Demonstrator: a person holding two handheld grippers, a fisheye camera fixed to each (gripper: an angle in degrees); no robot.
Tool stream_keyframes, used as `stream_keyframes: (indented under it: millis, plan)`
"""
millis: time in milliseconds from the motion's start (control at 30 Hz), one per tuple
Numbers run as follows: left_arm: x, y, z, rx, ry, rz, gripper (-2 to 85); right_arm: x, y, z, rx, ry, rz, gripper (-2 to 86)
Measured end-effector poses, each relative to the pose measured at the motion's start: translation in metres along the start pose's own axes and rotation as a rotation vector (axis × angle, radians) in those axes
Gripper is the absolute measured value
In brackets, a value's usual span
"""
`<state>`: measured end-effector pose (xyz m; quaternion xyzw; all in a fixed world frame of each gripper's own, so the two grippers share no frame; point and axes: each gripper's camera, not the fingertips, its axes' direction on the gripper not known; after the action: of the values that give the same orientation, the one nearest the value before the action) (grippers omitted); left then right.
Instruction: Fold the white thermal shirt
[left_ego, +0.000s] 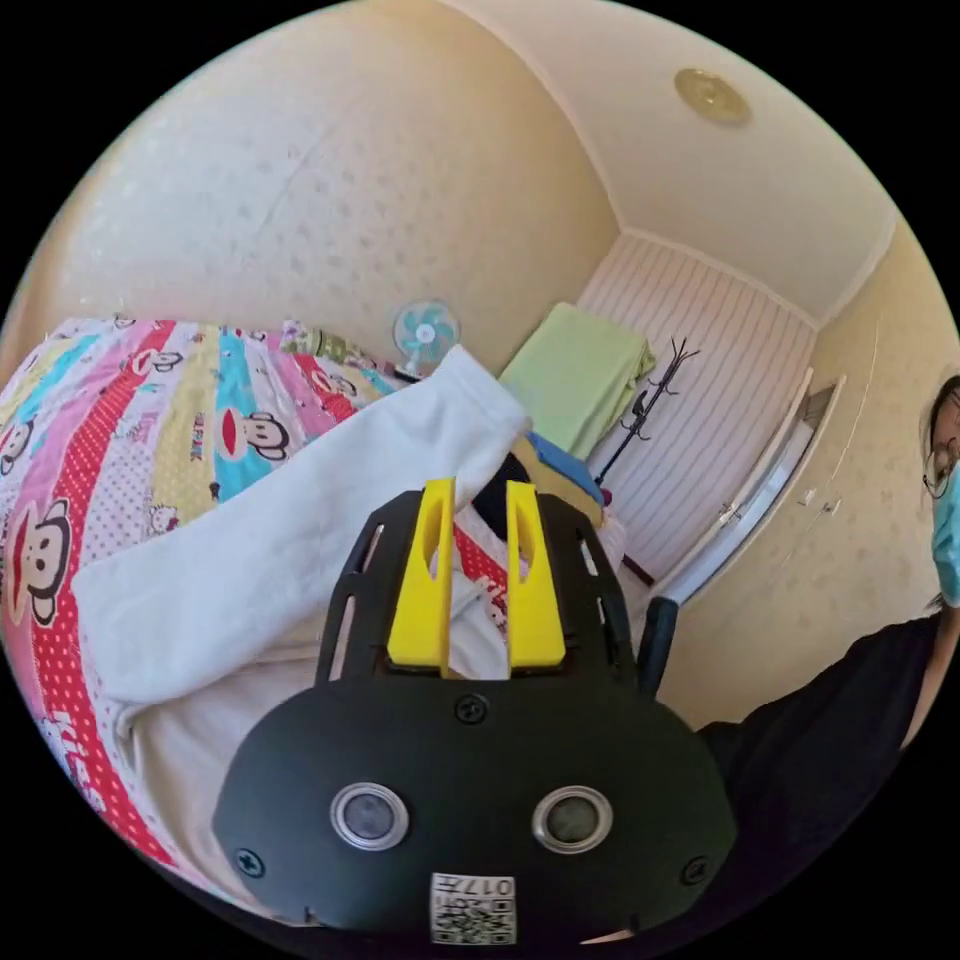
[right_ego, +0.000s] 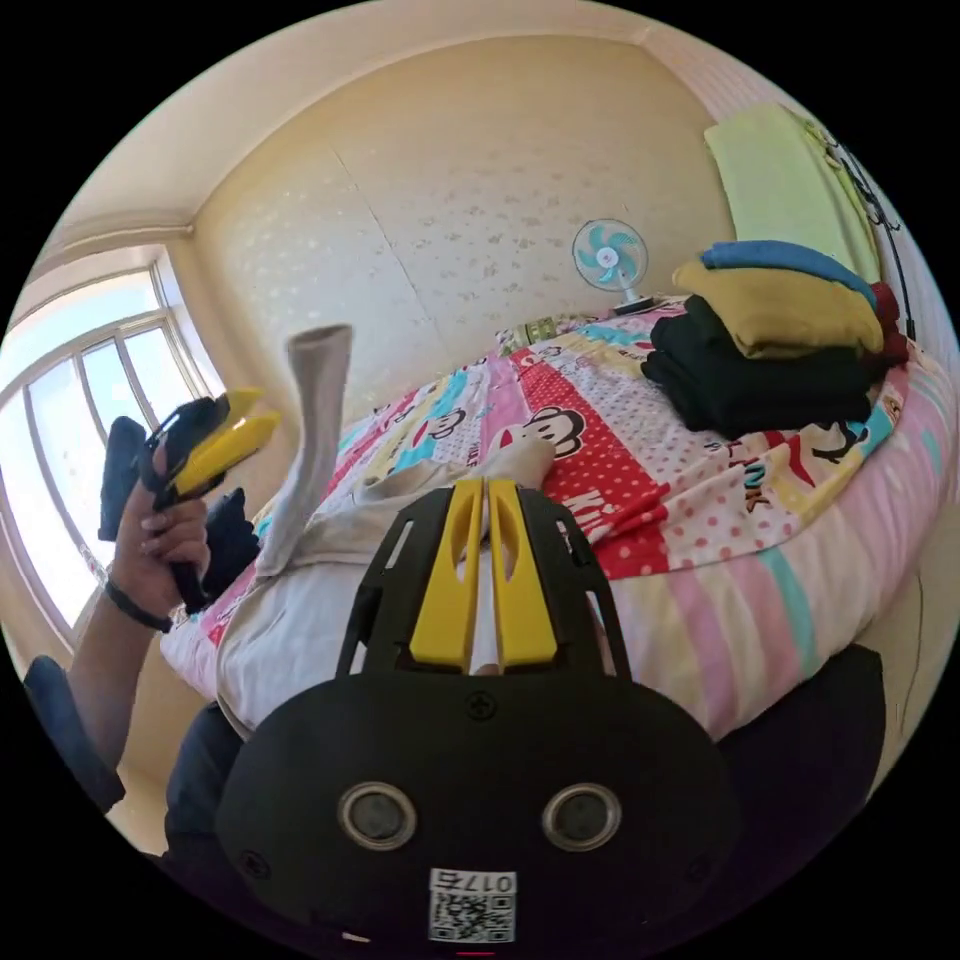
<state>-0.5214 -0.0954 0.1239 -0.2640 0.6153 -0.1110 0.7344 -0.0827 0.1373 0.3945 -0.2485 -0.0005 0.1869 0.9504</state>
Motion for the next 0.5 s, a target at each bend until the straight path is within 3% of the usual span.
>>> stream_keyframes:
  millis: [67, 200, 300, 367, 433, 500]
  plan:
    - [-0.015, 0.035, 0.050, -0.073, 0.036, -0.103, 11.7, 0.022, -0.014, 0.008, -0.121, 0.031, 0.024, 6.2]
    - [-0.036, 0.116, 0.067, 0.020, 0.130, -0.305, 11.6, 0.014, -0.027, 0.009, -0.059, -0.106, -0.020, 7.7]
    - [-0.035, 0.154, 0.018, 0.097, -0.104, -0.303, 10.9, -0.013, -0.045, 0.042, -0.220, -0.087, -0.132, 8.2]
    - [-0.029, 0.173, -0.020, 0.129, -0.359, -0.268, 10.9, -0.024, -0.056, 0.095, -0.643, 0.007, -0.197, 9.8]
    - [-0.031, 0.195, -0.056, 0.079, -0.669, -0.324, 13.5, -0.034, -0.049, 0.115, -0.861, -0.034, -0.356, 13.1]
    - [-0.045, 0.207, -0.063, -0.057, -0.733, -0.455, 16.0, -0.043, -0.046, 0.107, -0.876, -0.001, -0.427, 15.0]
